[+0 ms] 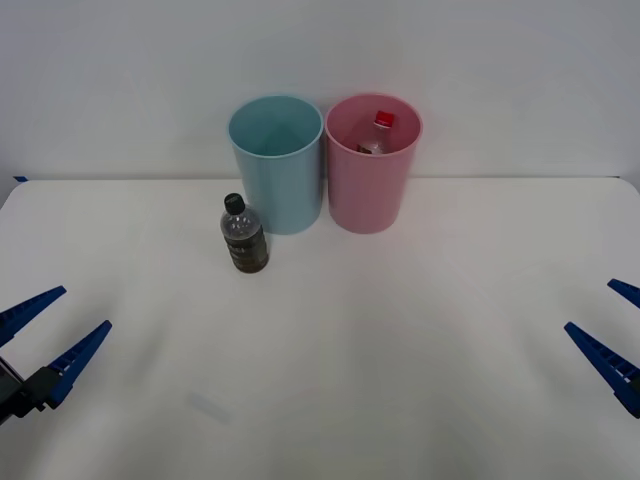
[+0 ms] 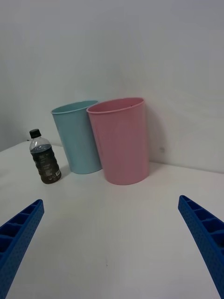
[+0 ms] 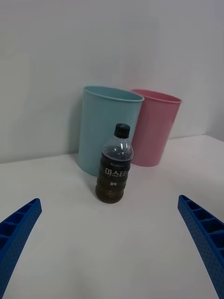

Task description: Grasp the object on the table and drop it into the matching bin: aluminum can to the light blue bin, PET bottle to the pink bin.

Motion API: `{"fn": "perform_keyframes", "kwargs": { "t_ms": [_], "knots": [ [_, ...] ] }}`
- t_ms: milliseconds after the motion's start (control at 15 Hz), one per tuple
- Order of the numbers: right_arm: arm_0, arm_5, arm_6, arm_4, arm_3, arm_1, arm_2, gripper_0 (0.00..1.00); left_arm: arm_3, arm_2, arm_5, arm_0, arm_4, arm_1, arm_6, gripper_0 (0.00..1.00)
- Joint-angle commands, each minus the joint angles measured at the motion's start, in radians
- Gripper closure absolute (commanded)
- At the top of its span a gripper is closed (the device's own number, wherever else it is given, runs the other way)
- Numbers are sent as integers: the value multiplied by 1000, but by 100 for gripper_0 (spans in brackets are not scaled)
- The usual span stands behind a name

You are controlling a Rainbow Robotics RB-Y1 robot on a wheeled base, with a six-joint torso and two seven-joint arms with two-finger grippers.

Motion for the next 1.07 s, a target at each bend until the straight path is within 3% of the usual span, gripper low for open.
{"fn": "perform_keyframes", "kwargs": {
  "t_ms": [67,600,1067],
  "knots": [
    [0,0,0,0,0,0,0,0,0,-74,87,-1,-23,0,-17,0],
    [0,0,0,0,0,0,0,0,2,-274,313,-50,-63,-21,-60,0],
    [0,0,0,0,0,0,0,0,61,-303,374,-118,-120,-113,-71,0]
  ]
}}
